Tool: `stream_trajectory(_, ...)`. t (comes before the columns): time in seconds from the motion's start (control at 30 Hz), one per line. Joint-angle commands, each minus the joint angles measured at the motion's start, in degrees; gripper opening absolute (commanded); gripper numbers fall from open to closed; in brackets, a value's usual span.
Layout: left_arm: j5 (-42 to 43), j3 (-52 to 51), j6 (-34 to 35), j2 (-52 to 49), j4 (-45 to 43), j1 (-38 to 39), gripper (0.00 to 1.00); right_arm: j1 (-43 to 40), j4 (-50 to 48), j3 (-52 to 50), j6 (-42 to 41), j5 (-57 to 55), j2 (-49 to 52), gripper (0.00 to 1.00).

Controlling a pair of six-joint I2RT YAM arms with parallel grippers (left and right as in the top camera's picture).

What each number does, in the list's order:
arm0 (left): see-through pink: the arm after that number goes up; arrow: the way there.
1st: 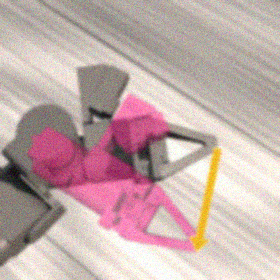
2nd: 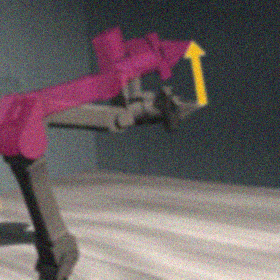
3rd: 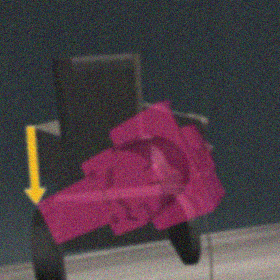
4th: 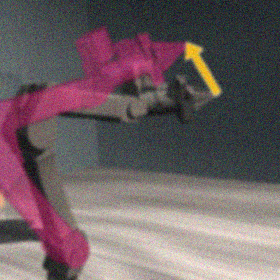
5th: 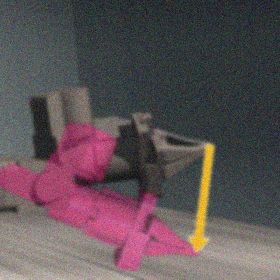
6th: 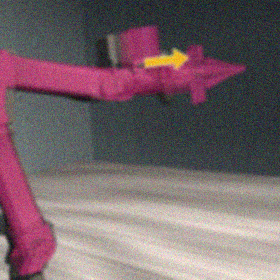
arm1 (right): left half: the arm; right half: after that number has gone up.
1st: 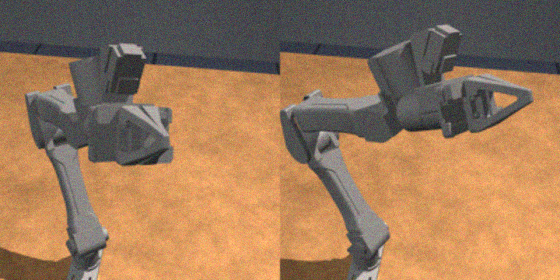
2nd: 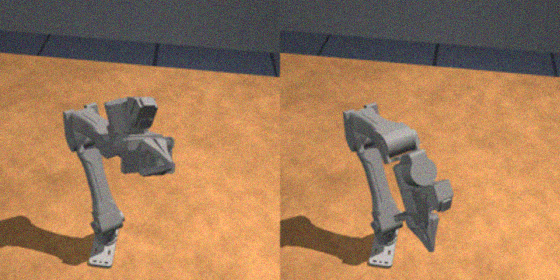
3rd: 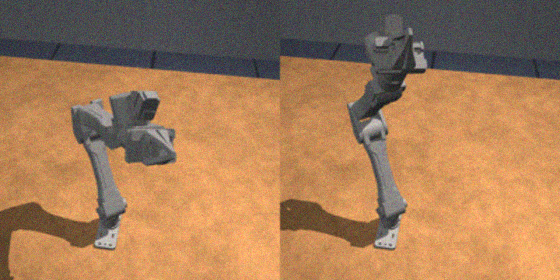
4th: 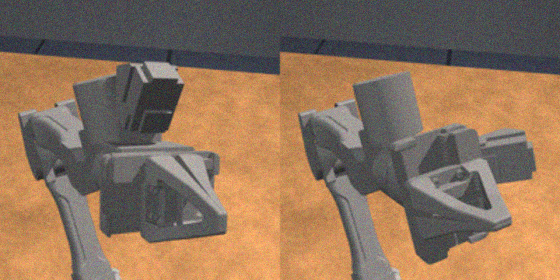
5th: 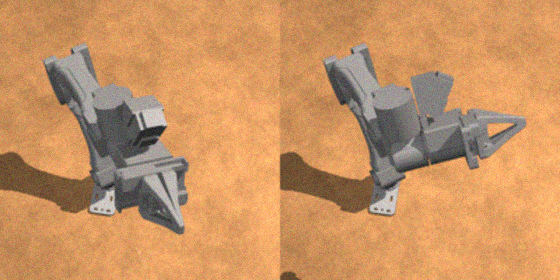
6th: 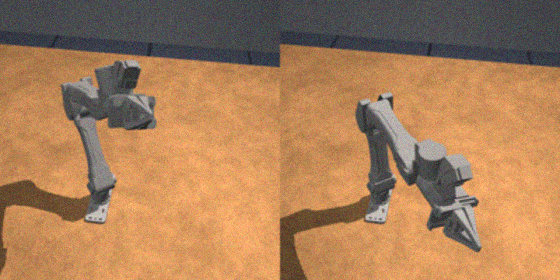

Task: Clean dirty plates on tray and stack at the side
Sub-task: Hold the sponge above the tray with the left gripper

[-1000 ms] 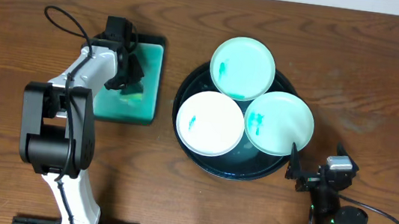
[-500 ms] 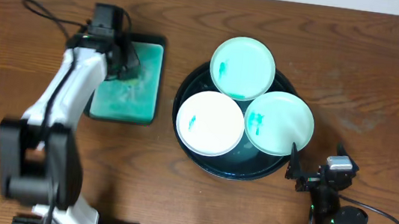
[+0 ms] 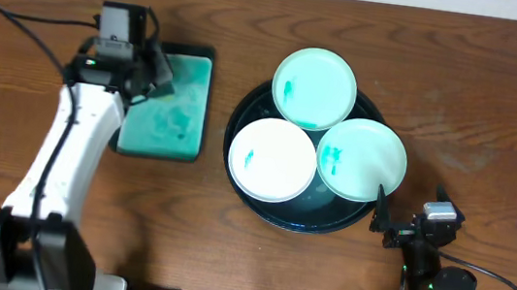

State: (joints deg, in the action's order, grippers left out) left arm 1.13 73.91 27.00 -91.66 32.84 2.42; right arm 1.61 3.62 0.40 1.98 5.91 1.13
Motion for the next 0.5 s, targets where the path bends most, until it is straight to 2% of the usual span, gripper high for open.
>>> stream_trajectory(0.0,-0.7,-5.1,0.2,-7.3,-3.7,1.2,0.07,-0.1,0.2,-0.1,0.4,0.0,0.0,0.99)
stream_trajectory(0.1,-0.1,-4.7,-3.0,-11.0,-3.5,1.2,0.07,-0.1,0.2,-0.1,0.4,0.0,0.0,0.99)
stream_trajectory(0.2,-0.1,-2.3,-4.1,-9.4,-1.0,1.2,0.07,-0.1,0.2,-0.1,0.4,0.0,0.0,0.99)
stream_trajectory(0.47,-0.4,-0.1,-5.9,7.0,-3.3,1.2,0.07,-0.1,0.2,-0.1,0.4,0.0,0.0,0.99)
